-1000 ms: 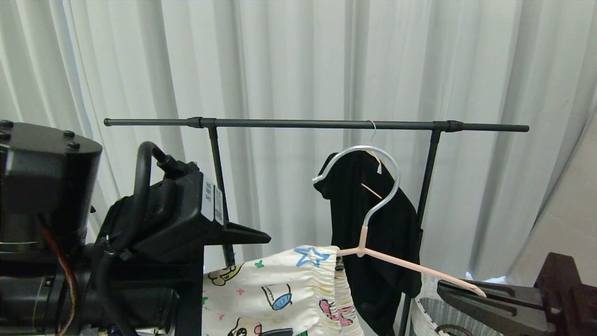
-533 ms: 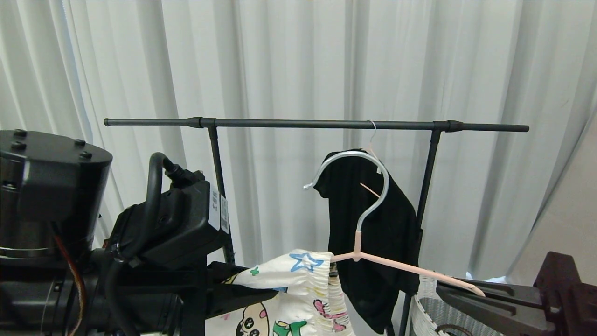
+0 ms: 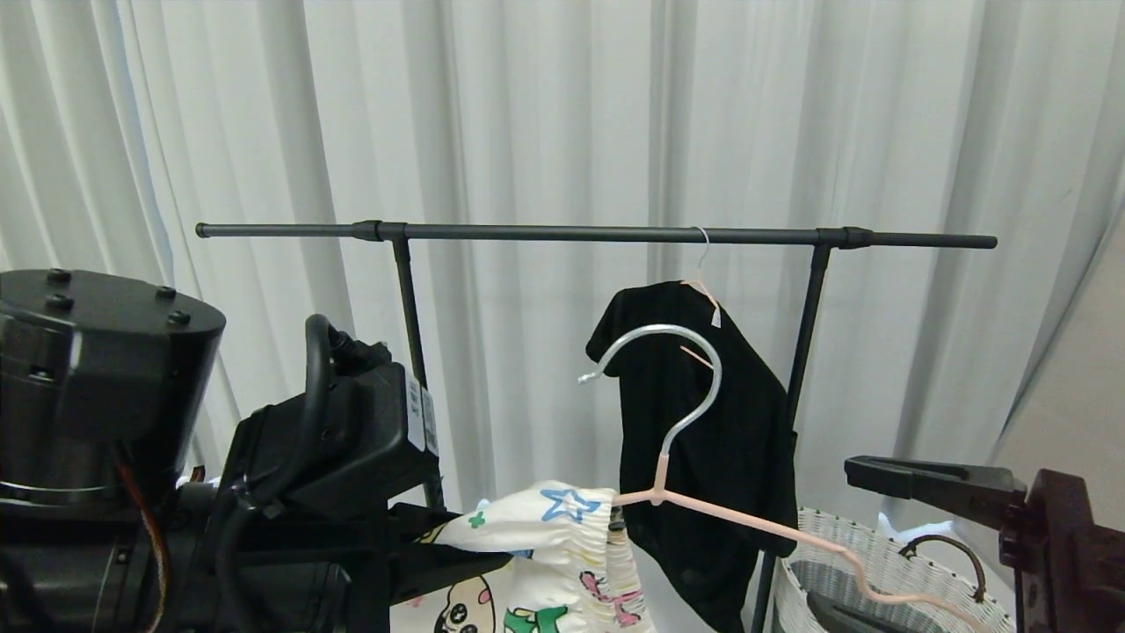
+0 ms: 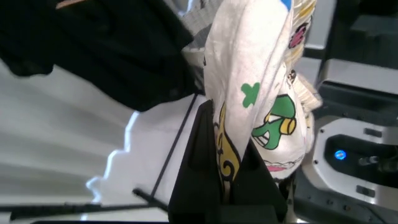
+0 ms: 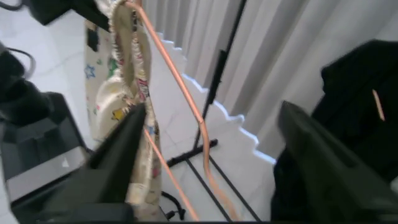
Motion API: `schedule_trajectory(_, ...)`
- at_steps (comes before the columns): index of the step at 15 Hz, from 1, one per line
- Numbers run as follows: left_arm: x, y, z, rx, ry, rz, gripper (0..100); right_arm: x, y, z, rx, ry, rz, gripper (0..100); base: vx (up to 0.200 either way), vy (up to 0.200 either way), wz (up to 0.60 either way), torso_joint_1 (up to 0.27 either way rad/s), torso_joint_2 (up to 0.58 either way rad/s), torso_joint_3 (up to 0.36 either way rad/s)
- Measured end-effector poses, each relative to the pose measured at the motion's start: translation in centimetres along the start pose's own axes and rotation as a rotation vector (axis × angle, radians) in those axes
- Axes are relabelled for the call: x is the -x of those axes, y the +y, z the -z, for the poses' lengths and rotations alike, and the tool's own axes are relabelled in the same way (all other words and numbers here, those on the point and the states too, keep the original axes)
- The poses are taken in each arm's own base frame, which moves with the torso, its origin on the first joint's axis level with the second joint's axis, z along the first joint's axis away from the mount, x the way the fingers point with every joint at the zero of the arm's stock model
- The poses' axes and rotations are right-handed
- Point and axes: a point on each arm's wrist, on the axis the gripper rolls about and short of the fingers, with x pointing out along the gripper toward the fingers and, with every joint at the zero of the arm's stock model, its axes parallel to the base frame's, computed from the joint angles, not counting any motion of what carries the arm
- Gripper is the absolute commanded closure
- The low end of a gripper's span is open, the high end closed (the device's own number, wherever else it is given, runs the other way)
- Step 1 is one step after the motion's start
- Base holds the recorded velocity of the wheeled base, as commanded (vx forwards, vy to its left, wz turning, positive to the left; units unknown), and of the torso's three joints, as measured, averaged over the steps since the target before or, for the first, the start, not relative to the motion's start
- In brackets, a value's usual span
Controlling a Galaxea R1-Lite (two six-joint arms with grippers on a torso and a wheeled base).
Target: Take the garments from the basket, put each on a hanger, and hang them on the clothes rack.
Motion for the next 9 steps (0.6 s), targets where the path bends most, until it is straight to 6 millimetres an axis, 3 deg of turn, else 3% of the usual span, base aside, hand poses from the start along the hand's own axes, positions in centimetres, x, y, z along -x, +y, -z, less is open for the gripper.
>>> schedule_trajectory(6, 0.1, 0.0, 1.5, 0.02, 0.138, -0.217, 100, 0.2, -0.7, 0.8, 0.006, 0.064, 0.05, 0, 0.0, 0.0, 0.0, 0.0, 0.0, 0.0)
schedule_trajectory(9, 0.8, 1.4, 0.2, 0.071, 0.139, -0.392, 100, -0.1, -0.7, 1.1, 0.005, 0.083, 0.049, 0, 0.0, 0.0, 0.0, 0.0, 0.0, 0.0)
